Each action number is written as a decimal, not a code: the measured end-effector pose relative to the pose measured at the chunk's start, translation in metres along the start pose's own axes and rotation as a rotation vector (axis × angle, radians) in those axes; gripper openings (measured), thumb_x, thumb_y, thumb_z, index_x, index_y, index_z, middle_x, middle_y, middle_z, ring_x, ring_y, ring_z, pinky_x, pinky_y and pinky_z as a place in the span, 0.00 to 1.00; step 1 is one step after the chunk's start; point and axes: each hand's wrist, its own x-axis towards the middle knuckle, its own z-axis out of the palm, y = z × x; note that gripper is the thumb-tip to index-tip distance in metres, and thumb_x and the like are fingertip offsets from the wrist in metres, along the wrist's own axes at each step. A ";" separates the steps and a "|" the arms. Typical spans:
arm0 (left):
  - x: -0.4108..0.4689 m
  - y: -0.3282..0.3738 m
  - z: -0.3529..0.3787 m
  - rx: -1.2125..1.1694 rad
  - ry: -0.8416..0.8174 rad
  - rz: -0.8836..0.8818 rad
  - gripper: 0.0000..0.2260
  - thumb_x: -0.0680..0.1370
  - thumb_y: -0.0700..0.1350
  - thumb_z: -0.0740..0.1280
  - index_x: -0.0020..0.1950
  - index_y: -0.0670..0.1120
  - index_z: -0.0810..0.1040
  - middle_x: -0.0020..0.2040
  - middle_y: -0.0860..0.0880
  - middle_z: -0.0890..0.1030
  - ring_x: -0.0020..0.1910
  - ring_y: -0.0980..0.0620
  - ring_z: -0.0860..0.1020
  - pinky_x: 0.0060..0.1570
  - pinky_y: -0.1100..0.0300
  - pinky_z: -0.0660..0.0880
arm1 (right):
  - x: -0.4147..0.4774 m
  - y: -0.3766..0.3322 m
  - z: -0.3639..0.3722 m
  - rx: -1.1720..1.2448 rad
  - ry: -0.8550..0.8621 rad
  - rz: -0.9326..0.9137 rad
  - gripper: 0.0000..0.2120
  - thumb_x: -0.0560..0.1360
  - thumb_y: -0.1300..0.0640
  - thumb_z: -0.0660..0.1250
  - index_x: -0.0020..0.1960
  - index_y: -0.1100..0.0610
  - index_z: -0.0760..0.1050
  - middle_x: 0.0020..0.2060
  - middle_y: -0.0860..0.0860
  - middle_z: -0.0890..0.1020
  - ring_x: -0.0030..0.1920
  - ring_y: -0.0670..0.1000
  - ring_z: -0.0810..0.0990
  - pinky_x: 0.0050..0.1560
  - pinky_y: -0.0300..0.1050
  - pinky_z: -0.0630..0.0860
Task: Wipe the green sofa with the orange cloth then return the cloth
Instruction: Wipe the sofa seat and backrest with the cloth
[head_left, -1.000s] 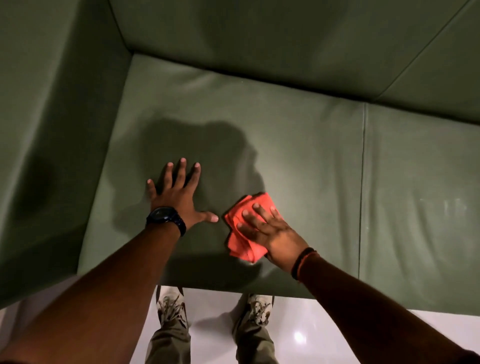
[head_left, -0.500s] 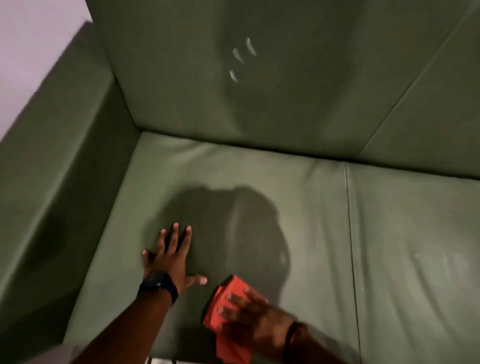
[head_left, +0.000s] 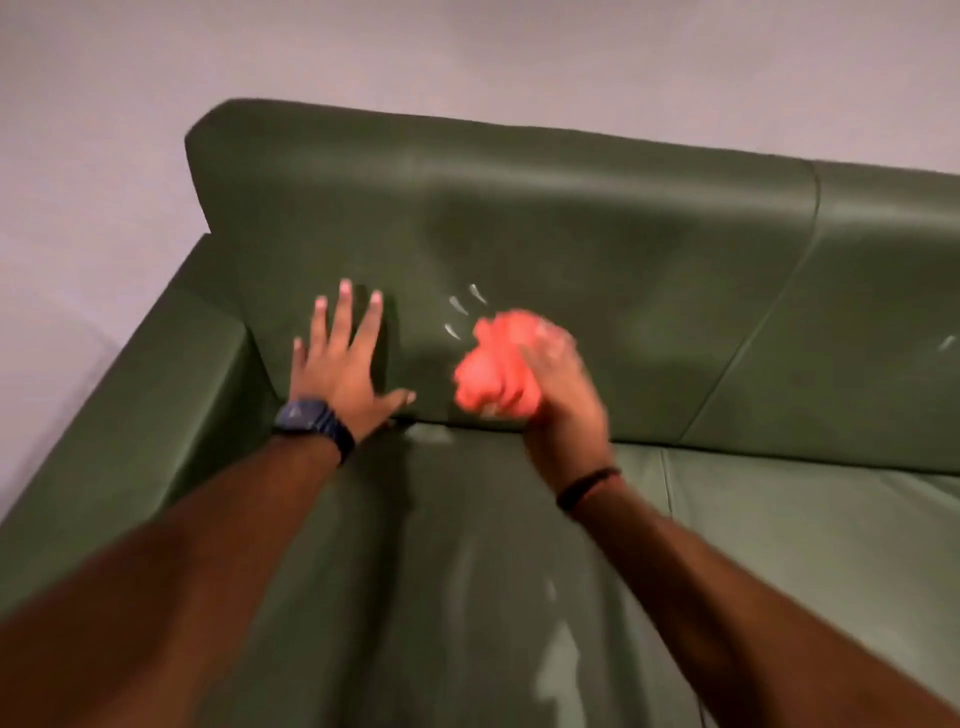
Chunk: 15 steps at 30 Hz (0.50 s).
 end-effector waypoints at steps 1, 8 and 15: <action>0.021 0.001 -0.009 0.035 0.057 0.039 0.56 0.59 0.63 0.75 0.76 0.56 0.42 0.78 0.49 0.43 0.75 0.43 0.44 0.68 0.34 0.53 | 0.029 0.011 0.001 -0.034 0.091 0.027 0.38 0.56 0.67 0.56 0.68 0.63 0.67 0.68 0.66 0.68 0.69 0.66 0.64 0.71 0.58 0.60; 0.090 -0.006 -0.011 0.249 0.186 0.118 0.71 0.47 0.63 0.79 0.74 0.53 0.34 0.78 0.47 0.43 0.75 0.39 0.44 0.66 0.30 0.49 | 0.108 0.025 0.038 -0.439 0.134 -0.058 0.29 0.70 0.70 0.65 0.70 0.57 0.65 0.69 0.64 0.67 0.69 0.69 0.61 0.66 0.72 0.56; 0.098 -0.016 0.008 0.345 0.312 0.172 0.71 0.43 0.63 0.79 0.77 0.50 0.43 0.77 0.43 0.54 0.73 0.34 0.53 0.62 0.27 0.53 | 0.072 0.042 0.100 -0.628 -0.211 -0.505 0.21 0.77 0.58 0.52 0.69 0.53 0.67 0.69 0.53 0.72 0.68 0.59 0.68 0.65 0.67 0.62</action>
